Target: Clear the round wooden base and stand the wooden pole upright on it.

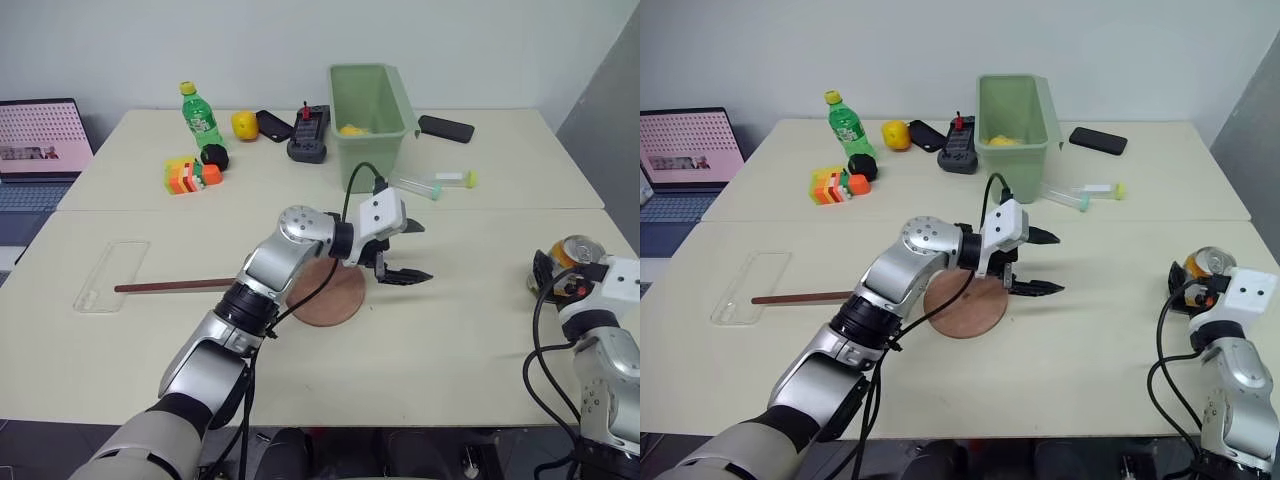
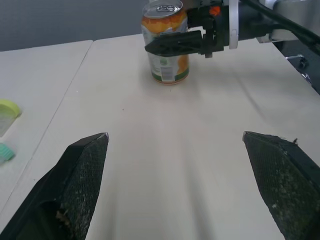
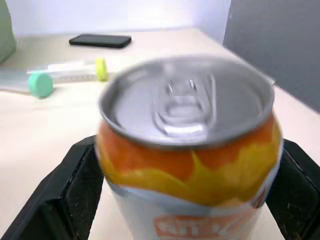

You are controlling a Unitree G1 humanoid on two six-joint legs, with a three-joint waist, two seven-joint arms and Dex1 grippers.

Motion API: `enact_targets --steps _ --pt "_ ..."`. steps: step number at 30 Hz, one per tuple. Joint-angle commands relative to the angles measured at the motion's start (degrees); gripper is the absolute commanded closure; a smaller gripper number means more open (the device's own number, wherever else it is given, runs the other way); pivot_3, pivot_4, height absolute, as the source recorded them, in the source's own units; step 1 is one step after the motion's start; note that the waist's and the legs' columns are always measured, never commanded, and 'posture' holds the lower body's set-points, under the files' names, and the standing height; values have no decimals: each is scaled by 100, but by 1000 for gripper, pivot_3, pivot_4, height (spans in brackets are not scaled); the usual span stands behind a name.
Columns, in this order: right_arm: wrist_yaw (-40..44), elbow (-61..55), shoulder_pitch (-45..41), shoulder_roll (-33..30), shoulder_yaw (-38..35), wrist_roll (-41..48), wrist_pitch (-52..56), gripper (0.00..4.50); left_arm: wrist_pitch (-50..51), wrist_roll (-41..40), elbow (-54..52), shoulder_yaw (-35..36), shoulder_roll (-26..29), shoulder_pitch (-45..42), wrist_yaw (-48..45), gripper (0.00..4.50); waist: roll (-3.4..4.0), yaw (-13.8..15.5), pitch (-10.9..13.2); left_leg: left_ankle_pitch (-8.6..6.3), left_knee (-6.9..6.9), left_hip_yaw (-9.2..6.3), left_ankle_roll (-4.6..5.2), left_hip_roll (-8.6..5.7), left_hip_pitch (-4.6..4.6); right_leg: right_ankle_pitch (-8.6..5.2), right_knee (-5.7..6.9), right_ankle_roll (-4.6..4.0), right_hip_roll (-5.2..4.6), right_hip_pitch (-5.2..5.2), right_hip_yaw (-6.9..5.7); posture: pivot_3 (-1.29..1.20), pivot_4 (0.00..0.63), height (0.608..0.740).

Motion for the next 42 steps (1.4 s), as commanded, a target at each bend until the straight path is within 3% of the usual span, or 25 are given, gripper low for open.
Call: enact_targets --steps 1,11,18,24,28,42 --pt "-66 -706 -219 -396 -219 39 2 88 115 -153 -330 335 109 -11 18 0 1 0 0 0 0 0 0 -1 0 0 0 1 -1 0 0 0 150 740" --pt "1452 -1306 -1033 -1997 334 927 779 88 430 -338 -666 1293 1566 -85 -240 0 0 -10 2 -1 2 -13 1 2 0 -1 -6 1 2 8 -14 0 150 740" --pt "3087 -2174 -1610 -2847 1454 2629 1820 88 -77 43 -235 1929 3986 590 -1085 0 6 -95 13 -1 -5 -14 2 16 -2 -1 -17 0 3 3 -17 0 150 740" --pt "3700 -2129 -2273 -3071 2271 3071 2288 88 -424 78 -167 2019 5211 1532 -1965 0 -1 52 19 -2 -2 -16 3 54 -12 -1 -33 0 2 7 -31 0 150 740" --pt "3690 -1978 -2571 -2904 2618 2973 2366 88 -589 154 -206 1877 5331 1681 -2154 0 -22 156 32 -3 5 -21 4 50 -15 -1 -33 -1 -1 9 -38 0 150 740" --pt "3633 -2458 -2662 -2731 3201 3177 2950 88 -791 1398 229 413 4513 634 -2549 0 -26 59 36 -3 3 -19 4 61 -22 0 -27 -1 12 -3 -38 0 150 740"
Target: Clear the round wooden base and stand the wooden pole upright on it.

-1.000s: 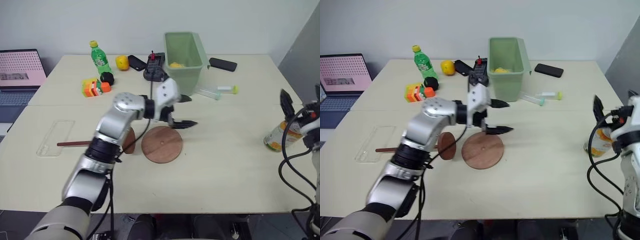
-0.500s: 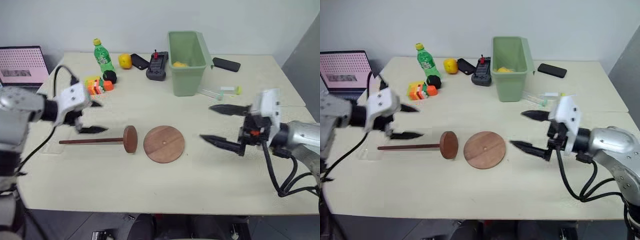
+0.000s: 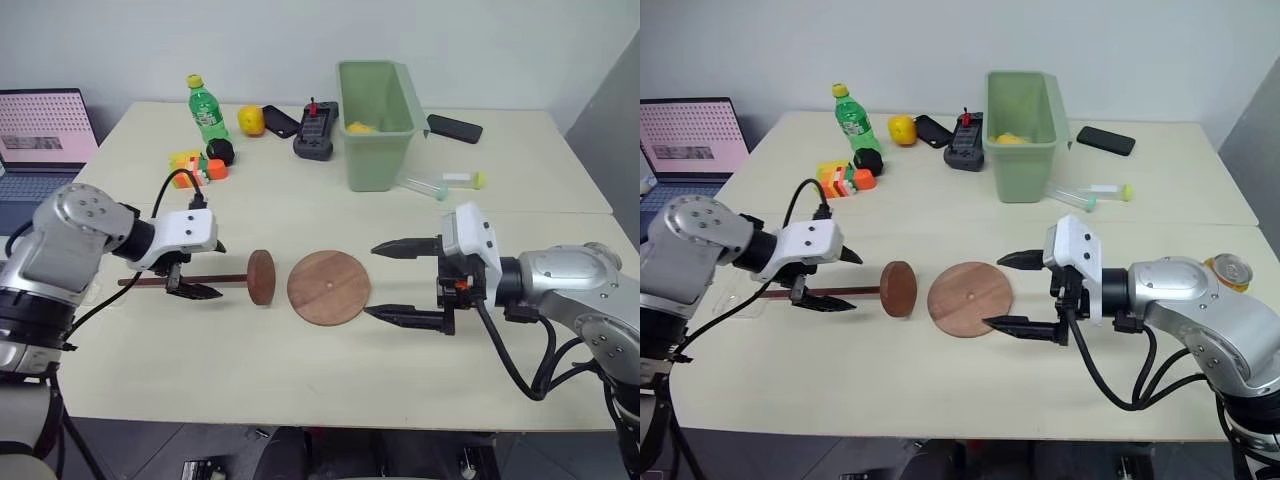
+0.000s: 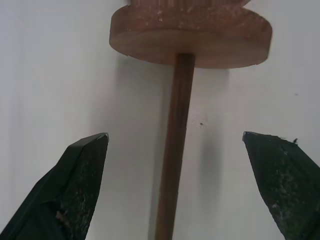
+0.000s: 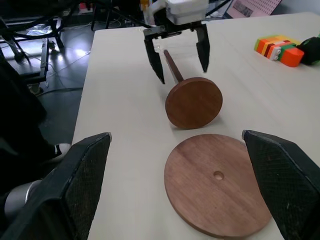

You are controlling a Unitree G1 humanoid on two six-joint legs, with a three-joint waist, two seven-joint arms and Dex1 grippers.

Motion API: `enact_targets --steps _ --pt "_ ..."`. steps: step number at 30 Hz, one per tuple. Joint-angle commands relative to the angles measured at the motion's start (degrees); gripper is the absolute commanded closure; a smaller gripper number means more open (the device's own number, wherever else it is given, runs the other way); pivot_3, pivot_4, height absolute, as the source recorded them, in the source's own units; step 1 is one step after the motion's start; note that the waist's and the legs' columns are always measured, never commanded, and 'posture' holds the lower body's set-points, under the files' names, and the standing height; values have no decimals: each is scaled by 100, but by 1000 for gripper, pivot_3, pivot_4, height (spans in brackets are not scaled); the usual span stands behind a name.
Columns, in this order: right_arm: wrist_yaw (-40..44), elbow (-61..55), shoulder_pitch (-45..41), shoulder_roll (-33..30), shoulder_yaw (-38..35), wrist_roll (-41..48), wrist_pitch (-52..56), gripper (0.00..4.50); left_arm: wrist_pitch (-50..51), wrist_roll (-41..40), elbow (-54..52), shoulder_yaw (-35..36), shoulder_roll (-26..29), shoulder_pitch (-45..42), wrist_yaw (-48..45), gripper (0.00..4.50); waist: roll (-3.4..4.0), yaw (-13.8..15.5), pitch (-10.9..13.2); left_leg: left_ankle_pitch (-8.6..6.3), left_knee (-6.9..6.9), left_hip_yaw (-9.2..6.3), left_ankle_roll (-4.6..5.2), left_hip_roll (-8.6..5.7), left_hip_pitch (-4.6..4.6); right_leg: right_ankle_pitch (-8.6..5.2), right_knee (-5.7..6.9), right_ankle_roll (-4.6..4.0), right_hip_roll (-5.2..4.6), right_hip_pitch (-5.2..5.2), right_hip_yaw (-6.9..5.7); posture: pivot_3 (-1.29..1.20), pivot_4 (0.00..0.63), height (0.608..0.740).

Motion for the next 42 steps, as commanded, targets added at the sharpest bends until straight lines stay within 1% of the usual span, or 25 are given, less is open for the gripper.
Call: enact_targets --steps 1,5,11,12,13,15,21,24,25,27,30,32,35,38,39,42 --pt "-44 -341 -8 -46 -18 160 149 88 -156 381 167 -216 -65 -294 -107 0 0 -10 0 0 -1 -1 0 2 0 0 1 0 1 -1 0 0 150 740" --pt "-133 -465 1 -21 7 231 264 88 -209 732 278 -439 -138 -444 -173 0 0 7 0 0 0 -2 0 0 0 0 1 0 2 0 -2 0 150 740" --pt "-172 -515 5 27 4 288 315 88 -344 934 400 -493 -198 -477 -168 0 0 11 0 0 1 -4 0 1 0 0 1 0 2 0 -2 0 150 740" --pt "-169 -516 5 30 7 290 315 0 -393 964 404 -498 -202 -454 -159 375 0 12 0 0 1 -3 0 0 0 0 1 0 1 0 -1 0 150 740" --pt "-168 -518 4 33 8 291 319 0 -428 986 408 -495 -206 -438 -153 461 0 13 0 0 1 -2 0 0 0 0 1 0 1 0 0 0 150 740" --pt "-145 -516 8 33 18 284 323 0 -456 1014 380 -490 -227 -388 -152 837 0 14 0 0 1 -3 0 0 0 0 1 0 0 0 -1 0 150 740" --pt "-93 -496 20 15 66 237 321 0 -547 1131 391 -517 -302 -274 -79 2282 0 15 0 0 1 -2 0 0 0 0 1 0 0 0 0 0 150 740" --pt "-82 -484 17 7 74 232 328 0 -539 1158 405 -483 -319 -257 -97 2791 0 16 0 0 1 -3 0 0 0 0 1 0 0 0 -2 0 150 740" --pt "-79 -482 17 3 74 230 330 0 -535 1164 406 -472 -323 -255 -102 3083 0 16 0 0 1 -3 0 0 0 0 1 0 0 0 -2 0 150 740" --pt "-66 -471 15 -7 76 220 329 0 -461 1139 420 -440 -345 -278 -122 3297 0 16 0 0 1 -3 0 0 0 0 1 0 0 0 -1 0 150 740" --pt "-30 -421 -1 -16 89 177 309 0 -204 1014 471 -341 -427 -378 -155 3949 0 19 0 0 1 -3 0 0 0 0 1 0 0 0 -2 0 150 740" --pt "-9 -396 -12 -27 79 167 302 0 -107 947 538 -275 -416 -454 -201 4231 0 18 0 0 1 -3 0 0 0 0 1 0 0 1 -2 0 150 740" --pt "22 -366 -27 -58 22 195 306 0 1 857 764 -143 -323 -638 -239 4232 -1 17 1 0 2 -3 0 -1 0 0 2 0 0 0 -2 0 150 740" --pt "61 -345 -30 -130 -111 272 312 0 293 625 1103 154 -270 -1008 -217 4232 -4 16 3 0 2 -4 0 0 -1 0 1 0 1 0 -4 0 150 740" --pt "65 -352 -25 -162 -182 322 326 0 598 403 1191 374 -349 -1228 -180 4232 -6 16 4 0 2 -4 0 0 0 0 2 0 1 0 -4 0 150 740" --pt "18 -401 70 -242 -424 464 370 0 1558 -707 1094 1359 -937 -1774 247 4232 -28 33 18 0 8 -13 0 0 -10 0 3 0 1 -2 -15 0 150 740"
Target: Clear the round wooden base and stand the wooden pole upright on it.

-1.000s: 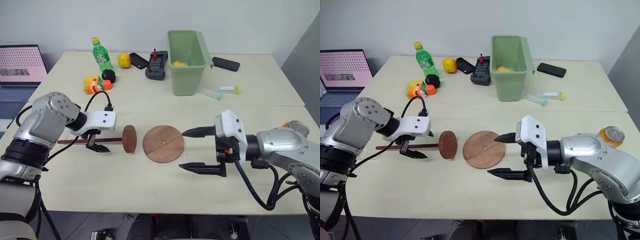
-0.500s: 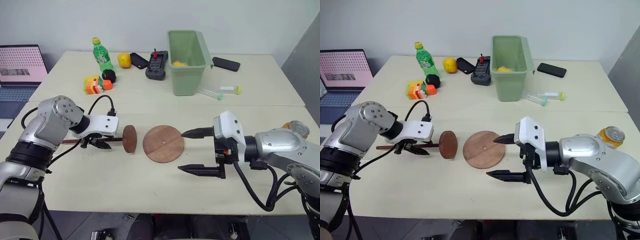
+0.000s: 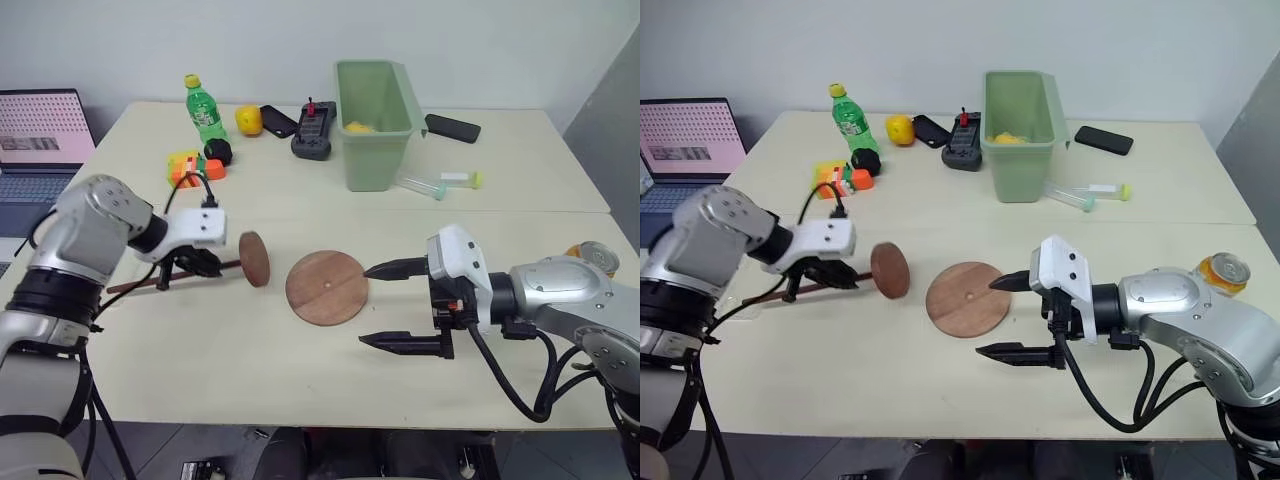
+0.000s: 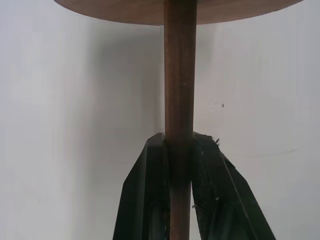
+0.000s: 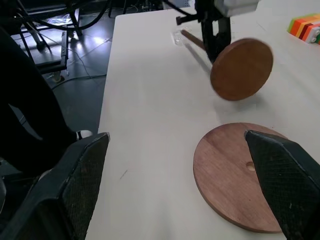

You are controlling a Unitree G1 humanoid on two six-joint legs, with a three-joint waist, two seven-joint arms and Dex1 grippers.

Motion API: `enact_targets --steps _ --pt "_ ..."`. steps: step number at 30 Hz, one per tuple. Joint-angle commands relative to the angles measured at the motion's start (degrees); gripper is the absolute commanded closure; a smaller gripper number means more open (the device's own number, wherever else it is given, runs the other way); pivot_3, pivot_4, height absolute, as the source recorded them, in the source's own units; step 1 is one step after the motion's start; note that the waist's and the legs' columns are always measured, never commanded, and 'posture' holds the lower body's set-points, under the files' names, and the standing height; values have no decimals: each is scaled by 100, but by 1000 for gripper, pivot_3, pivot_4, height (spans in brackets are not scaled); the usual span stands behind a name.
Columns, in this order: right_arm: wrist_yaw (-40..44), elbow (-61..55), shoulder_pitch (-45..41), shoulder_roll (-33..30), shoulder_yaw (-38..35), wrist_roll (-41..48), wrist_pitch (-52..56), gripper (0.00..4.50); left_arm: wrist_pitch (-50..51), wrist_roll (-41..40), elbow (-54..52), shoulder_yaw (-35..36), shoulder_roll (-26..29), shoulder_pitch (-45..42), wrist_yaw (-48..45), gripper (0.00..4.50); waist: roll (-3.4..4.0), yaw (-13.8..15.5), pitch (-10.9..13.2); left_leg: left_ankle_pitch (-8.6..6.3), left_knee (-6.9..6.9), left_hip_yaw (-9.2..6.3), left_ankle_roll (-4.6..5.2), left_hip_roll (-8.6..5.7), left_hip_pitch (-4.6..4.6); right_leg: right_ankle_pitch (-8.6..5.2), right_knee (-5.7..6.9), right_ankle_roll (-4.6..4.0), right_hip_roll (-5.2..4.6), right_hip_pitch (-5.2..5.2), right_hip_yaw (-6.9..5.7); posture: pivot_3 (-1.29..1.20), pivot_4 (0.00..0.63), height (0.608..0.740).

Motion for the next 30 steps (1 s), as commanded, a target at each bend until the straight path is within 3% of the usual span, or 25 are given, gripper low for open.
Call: enact_targets --steps 1,7,12,17,23,30 --pt "-44 -156 112 -154 -491 260 4 0 1294 -1644 -280 1601 -732 -707 609 4232 -14 48 7 0 3 -2 0 -3 -6 0 2 0 -3 -1 -1 0 150 740" --pt "-186 -441 787 -309 -532 -326 -373 0 2757 -3204 -1654 2995 -2067 -396 2275 4240 -17 27 4 6 21 -33 -11 -13 -35 1 -10 2 -32 -3 -15 0 150 740" --pt "-486 -575 1201 -137 -361 -955 -802 0 3117 -3770 -3181 3013 -2567 441 2965 4241 -18 -35 5 15 26 -39 -26 1 -35 3 5 2 -29 -9 0 0 150 740" --pt "-776 -563 1374 166 -82 -1238 -868 0 3114 -4047 -4037 2929 -2935 981 3633 4242 -18 -18 5 16 19 -35 -28 7 -26 3 8 2 -23 -6 4 0 150 740" --pt "-969 -394 1402 299 272 -1562 -761 0 2644 -3923 -4490 2590 -2954 1595 3857 4242 -17 26 4 16 18 -27 -28 2 -18 3 6 2 -23 0 9 0 150 740" --pt "-942 -403 1118 534 167 -1107 -444 0 2039 -3757 -4399 2223 -3201 1950 4119 4242 -17 30 4 16 17 -21 -28 -1 -13 3 3 1 -22 4 13 0 150 740"
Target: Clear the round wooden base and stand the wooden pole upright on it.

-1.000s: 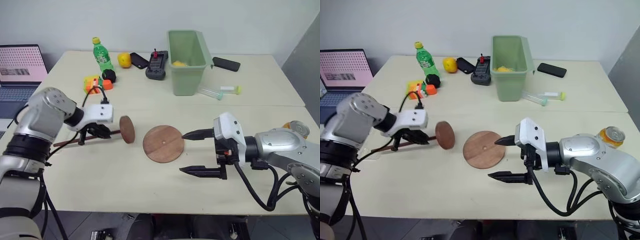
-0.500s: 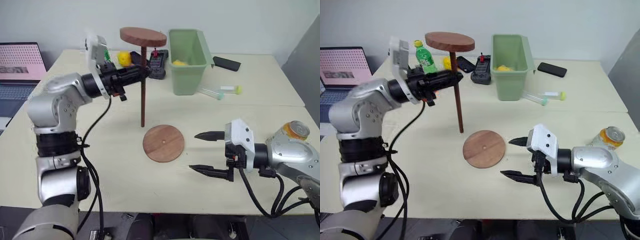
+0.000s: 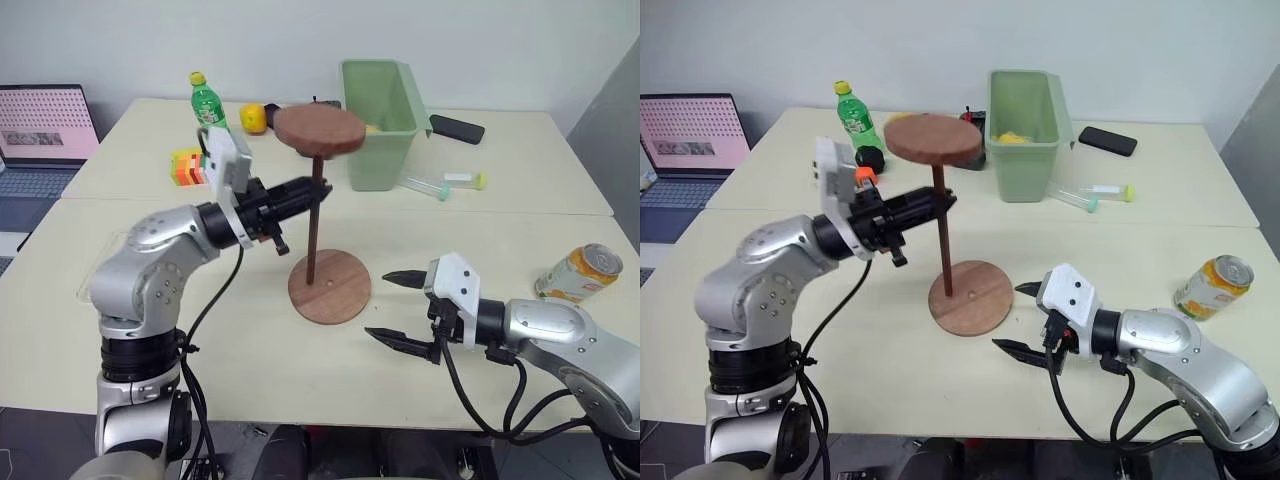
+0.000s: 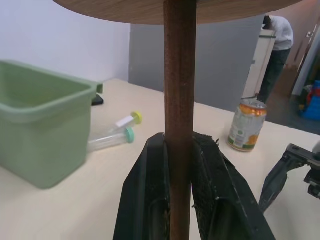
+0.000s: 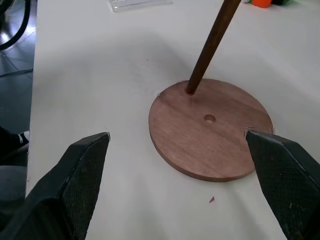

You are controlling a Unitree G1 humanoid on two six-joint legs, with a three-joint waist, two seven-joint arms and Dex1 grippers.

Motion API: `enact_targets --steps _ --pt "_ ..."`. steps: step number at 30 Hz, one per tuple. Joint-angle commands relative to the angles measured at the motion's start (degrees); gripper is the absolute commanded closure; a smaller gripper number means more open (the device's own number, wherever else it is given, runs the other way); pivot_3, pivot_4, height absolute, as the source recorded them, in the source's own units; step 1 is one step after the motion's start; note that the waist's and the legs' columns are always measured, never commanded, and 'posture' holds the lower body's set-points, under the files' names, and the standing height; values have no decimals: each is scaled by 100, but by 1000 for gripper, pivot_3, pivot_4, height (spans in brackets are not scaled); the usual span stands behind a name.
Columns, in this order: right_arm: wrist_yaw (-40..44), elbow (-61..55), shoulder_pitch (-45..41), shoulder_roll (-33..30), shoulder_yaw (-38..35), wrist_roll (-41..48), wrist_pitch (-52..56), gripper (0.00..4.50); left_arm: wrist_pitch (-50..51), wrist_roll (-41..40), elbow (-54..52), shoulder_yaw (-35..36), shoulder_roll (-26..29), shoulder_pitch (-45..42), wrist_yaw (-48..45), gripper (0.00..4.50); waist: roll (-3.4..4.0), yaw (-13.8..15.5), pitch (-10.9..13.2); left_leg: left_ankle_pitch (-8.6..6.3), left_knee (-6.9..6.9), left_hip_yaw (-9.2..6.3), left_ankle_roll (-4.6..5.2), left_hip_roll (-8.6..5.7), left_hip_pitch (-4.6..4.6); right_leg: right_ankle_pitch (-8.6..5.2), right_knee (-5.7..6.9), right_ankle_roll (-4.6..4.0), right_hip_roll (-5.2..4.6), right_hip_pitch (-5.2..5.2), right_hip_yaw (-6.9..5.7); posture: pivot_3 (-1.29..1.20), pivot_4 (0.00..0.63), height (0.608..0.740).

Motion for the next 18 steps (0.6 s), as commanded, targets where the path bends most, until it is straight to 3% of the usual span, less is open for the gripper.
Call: enact_targets --steps 1,18 --pt "74 -208 -203 84 -223 411 142 0 -517 93 -114 -146 -103 46 143 4242 0 0 0 0 0 -1 0 0 0 0 0 0 1 0 -1 0 150 740" --pt "75 -191 -245 -131 -286 438 277 0 -1328 218 304 -633 -373 229 182 4242 0 2 0 -2 -1 5 4 -4 0 0 -4 0 3 1 -2 0 150 740"
